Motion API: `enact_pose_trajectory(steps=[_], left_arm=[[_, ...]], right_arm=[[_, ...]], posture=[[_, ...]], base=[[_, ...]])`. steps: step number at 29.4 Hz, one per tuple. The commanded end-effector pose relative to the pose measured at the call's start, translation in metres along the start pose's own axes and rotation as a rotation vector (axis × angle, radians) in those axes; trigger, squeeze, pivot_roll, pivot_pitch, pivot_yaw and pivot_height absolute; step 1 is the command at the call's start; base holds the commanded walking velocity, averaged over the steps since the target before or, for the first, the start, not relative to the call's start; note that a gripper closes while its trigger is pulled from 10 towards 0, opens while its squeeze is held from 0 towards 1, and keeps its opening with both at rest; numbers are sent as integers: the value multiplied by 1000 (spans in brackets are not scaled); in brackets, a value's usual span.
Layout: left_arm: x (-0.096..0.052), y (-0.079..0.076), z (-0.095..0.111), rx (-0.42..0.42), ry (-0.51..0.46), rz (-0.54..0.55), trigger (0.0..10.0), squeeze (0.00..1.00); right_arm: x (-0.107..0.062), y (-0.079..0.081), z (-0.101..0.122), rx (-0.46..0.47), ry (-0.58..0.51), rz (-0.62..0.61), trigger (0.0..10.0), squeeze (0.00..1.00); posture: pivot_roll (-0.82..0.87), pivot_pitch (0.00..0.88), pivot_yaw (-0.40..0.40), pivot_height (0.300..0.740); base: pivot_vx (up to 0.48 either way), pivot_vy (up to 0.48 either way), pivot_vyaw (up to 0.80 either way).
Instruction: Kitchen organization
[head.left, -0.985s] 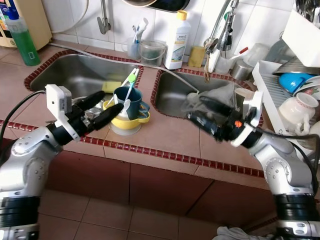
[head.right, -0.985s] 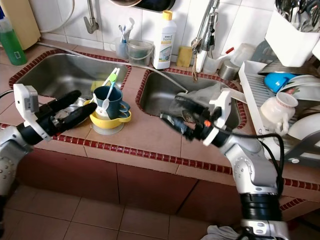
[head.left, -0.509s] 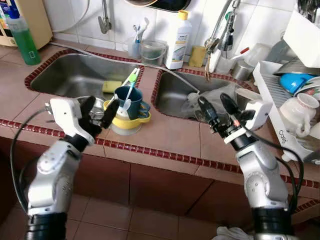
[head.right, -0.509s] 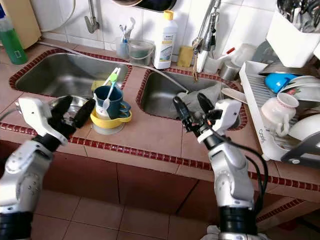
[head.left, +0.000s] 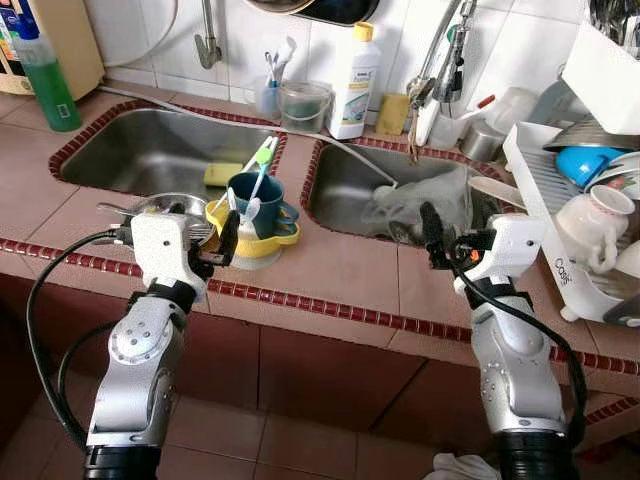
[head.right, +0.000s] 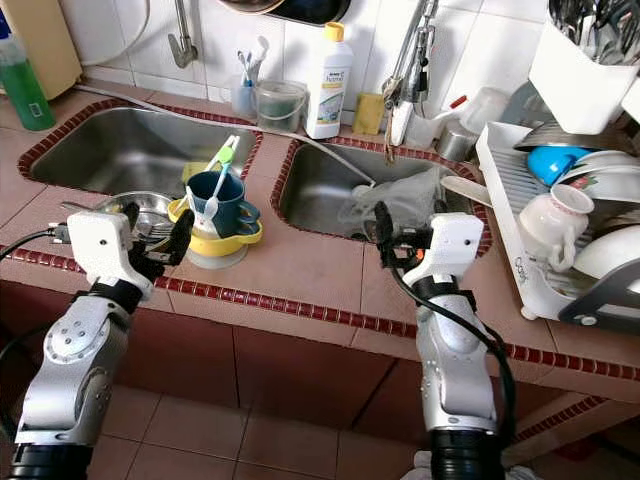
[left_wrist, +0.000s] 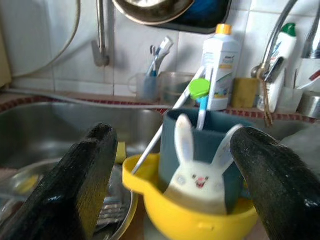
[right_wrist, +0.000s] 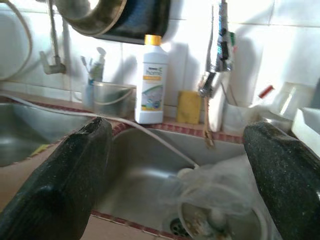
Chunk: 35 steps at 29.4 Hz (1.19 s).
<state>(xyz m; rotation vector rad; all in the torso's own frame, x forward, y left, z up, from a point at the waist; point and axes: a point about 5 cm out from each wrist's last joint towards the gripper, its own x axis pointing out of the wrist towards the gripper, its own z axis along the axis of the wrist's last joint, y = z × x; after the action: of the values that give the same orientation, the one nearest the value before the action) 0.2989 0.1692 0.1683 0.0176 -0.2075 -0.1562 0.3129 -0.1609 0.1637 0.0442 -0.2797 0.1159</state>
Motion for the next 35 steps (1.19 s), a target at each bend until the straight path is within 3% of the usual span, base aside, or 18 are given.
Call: enact_pose_trajectory(steps=[1,8,23,35], left_arm=[[7,-1,12,20,-45,-10,10000,0],[14,3,21,-17,-52,-11,10000,0],[17,3,22,-36,-46,-4,10000,0],[19,6,23,-41,-40,-3,10000,0]], right_arm=[[8,1,21,-29,-76,2,10000,0],[16,-2,35,-68,-120,3,10000,0],[18,5,32,-89,-106,36,10000,0],[16,5,27,-102,-90,43,10000,0]], posture=[[154,0,-85,740],[149,0,-87,740],[155,0,-91,740],[153,0,-89,740]], base=[[0,0,0],[0,0,0],[0,0,0],[0,380,0]])
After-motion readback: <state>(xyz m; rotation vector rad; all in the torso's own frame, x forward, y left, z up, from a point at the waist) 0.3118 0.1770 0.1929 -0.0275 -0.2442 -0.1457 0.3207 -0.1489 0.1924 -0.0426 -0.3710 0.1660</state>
